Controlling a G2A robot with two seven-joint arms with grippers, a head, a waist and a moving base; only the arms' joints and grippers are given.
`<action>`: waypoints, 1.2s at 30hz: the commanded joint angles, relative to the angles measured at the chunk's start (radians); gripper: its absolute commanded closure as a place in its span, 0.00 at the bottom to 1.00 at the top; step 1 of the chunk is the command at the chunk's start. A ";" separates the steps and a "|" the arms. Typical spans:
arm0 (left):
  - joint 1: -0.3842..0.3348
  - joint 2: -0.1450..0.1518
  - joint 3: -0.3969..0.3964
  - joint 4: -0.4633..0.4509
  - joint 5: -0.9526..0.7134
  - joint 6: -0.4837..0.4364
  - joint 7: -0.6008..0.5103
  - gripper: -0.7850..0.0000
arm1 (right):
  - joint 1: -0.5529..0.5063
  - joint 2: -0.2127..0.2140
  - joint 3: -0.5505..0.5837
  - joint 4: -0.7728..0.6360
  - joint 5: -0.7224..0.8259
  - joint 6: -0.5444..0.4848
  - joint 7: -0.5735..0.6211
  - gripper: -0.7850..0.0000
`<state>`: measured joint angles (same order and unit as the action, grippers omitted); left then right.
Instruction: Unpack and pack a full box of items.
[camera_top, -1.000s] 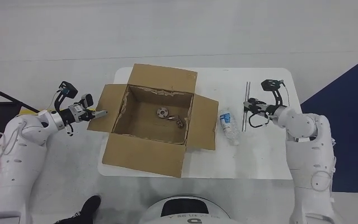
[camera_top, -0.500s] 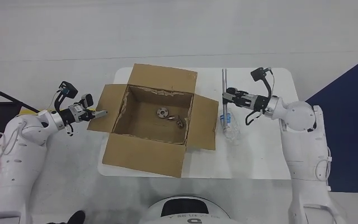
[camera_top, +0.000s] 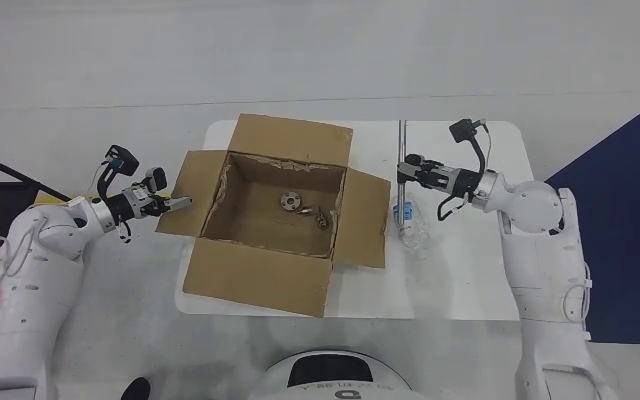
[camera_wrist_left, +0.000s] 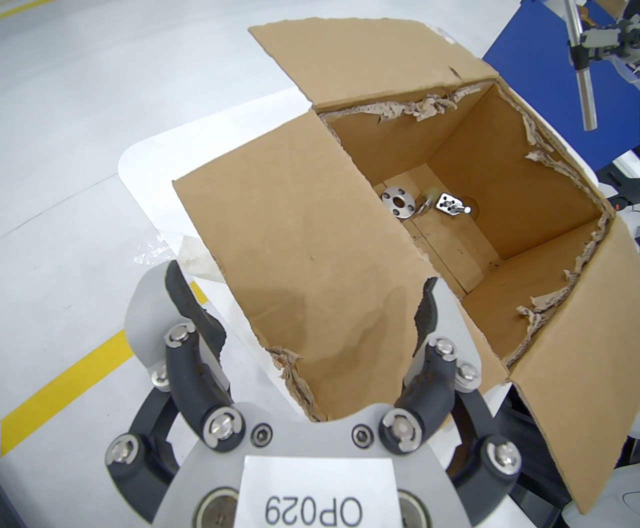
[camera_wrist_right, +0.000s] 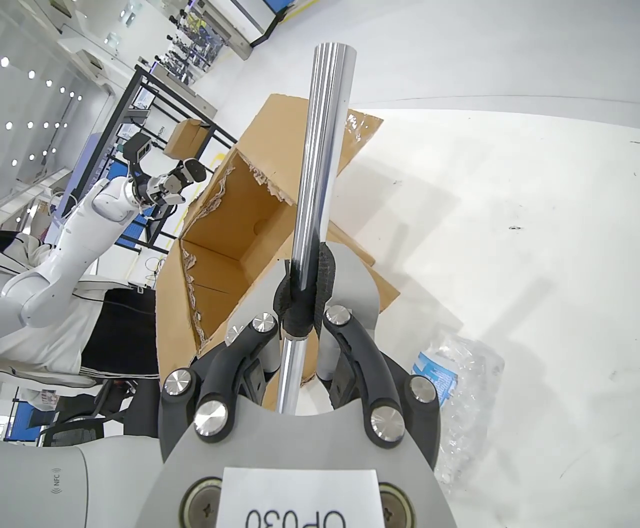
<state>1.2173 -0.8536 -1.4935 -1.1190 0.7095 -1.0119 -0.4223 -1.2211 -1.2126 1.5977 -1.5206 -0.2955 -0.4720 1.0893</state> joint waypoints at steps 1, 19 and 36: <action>0.000 0.000 0.000 0.000 0.000 0.000 0.000 0.00 | 0.006 -0.004 -0.057 -0.043 -0.026 0.017 -0.012 1.00; 0.000 0.000 0.000 0.000 0.000 0.000 0.000 0.00 | 0.372 -0.117 -0.744 0.047 -0.191 0.213 -0.106 1.00; 0.000 0.000 0.000 0.000 0.000 0.000 0.000 0.00 | 0.607 -0.303 -1.121 0.483 -0.238 0.333 -0.112 1.00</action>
<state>1.2173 -0.8536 -1.4935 -1.1190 0.7095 -1.0119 -0.4223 -0.6221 -1.5051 0.4897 -1.0670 -0.5392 -0.1426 0.9697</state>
